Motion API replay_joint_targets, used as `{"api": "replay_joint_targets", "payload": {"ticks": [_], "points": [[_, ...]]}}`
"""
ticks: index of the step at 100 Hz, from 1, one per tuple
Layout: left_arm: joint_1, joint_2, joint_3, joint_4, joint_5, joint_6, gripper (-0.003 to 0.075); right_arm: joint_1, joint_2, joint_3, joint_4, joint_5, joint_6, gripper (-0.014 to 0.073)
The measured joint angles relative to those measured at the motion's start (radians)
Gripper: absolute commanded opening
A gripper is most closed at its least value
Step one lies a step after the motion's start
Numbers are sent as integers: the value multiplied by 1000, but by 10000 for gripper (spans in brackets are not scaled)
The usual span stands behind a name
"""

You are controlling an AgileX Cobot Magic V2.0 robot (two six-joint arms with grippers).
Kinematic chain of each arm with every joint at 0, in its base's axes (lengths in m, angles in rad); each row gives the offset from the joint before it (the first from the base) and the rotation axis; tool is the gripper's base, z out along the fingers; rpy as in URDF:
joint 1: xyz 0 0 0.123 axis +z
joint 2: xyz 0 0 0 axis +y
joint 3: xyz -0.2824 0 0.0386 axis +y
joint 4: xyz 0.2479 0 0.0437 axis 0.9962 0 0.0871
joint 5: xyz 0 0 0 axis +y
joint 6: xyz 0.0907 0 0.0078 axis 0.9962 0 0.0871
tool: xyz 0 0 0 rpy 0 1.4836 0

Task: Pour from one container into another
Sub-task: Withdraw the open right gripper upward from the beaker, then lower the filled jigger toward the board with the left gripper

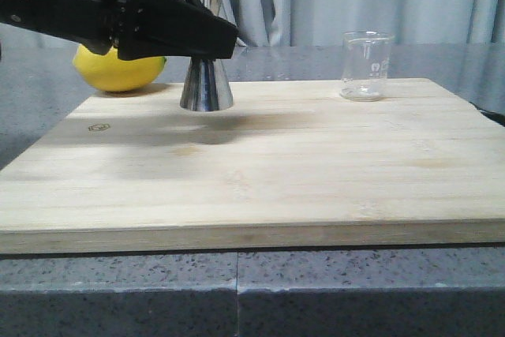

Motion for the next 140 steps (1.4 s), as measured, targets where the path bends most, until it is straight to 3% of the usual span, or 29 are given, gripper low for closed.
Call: {"api": "replay_joint_targets", "payload": {"ticks": [54,140], "points": [[118,0,-4,2,-19,9,-2,0,0,0,-12,0,18,523],[124,54,-4,2,-25,38,-2,0,0,0,-15,0,20,523]]}}
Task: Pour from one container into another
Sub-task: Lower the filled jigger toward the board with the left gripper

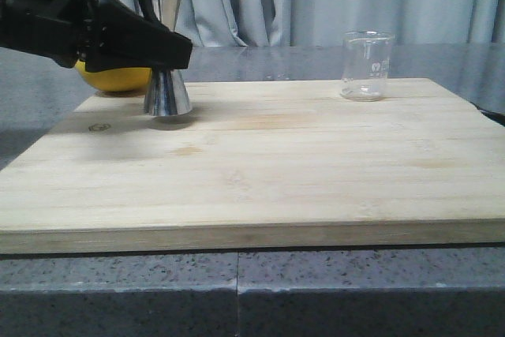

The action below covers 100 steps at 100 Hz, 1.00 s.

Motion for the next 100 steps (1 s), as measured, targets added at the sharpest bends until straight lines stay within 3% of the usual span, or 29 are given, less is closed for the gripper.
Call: {"api": "replay_joint_targets", "payload": {"ticks": [100], "points": [[-11,2,0,0,0,2,-2,0,0,0,0,0,0,523]]}}
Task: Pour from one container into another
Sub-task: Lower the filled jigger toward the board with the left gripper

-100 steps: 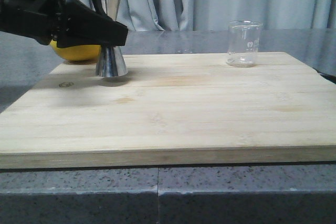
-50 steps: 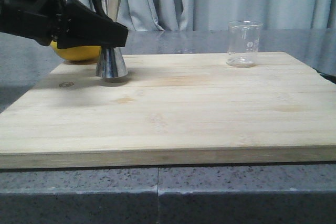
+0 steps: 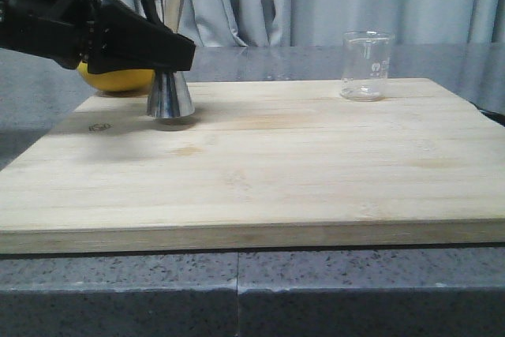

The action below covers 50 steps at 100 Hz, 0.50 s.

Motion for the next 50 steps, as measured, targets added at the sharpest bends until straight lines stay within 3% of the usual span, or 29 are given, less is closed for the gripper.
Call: {"api": "replay_joint_targets", "payload": {"ticks": [50], "points": [[-7,0,0,0,0,2,-2,0,0,0,0,0,0,523]]}}
